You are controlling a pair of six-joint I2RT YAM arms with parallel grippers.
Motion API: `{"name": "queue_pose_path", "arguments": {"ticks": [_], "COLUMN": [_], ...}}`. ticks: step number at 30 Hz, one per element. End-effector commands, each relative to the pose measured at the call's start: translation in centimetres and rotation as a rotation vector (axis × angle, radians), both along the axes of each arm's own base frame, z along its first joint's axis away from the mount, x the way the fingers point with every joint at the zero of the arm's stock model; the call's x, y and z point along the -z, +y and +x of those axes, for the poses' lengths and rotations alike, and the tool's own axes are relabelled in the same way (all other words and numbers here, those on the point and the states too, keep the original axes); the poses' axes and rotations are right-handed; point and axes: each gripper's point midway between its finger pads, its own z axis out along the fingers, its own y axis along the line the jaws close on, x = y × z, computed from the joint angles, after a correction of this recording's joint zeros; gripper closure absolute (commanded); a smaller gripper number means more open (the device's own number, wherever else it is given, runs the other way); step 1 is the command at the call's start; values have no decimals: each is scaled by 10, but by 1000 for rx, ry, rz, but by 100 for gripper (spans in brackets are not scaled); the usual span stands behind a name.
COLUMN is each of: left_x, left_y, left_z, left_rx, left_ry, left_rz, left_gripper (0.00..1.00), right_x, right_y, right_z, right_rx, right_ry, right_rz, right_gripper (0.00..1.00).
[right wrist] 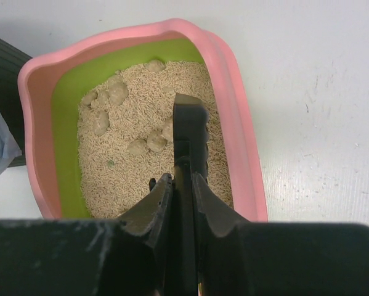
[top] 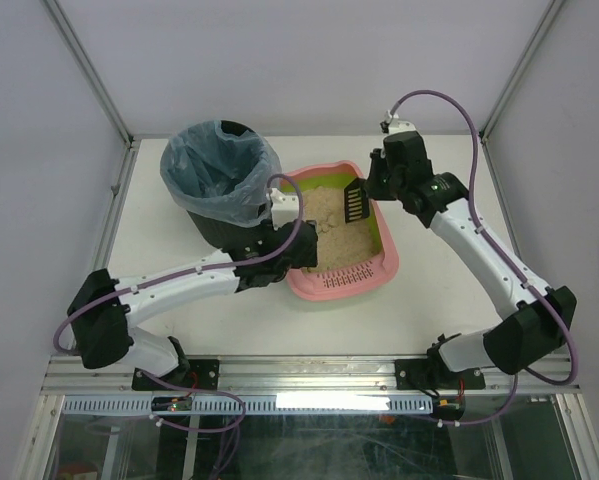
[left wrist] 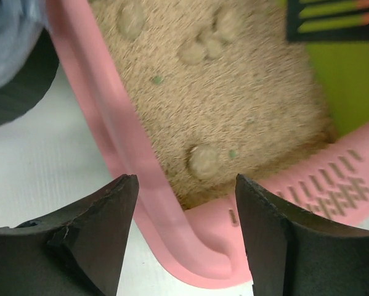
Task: Clean the litter box
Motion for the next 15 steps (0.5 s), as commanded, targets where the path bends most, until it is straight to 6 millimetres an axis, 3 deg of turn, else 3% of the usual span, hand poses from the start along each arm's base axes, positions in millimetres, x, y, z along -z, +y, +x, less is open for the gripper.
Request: {"name": "queue_pose_path", "arguments": {"ticks": [1,10,15], "left_x": [15,25,25], "left_y": [17,30,27], "left_z": [9,11,24], "left_rx": [-187,-249,-259], "left_ry": [-7,-14,-29], "left_rz": [60,92,115], "left_gripper": [34,31,28], "right_x": [-26,-3,9], "right_y": [8,10,5], "right_z": [19,42,52], "right_rx": [-8,-8,11], "right_ry": [-50,29,55], "right_rz": [38,-66,-133], "right_gripper": [100,100,100]}}
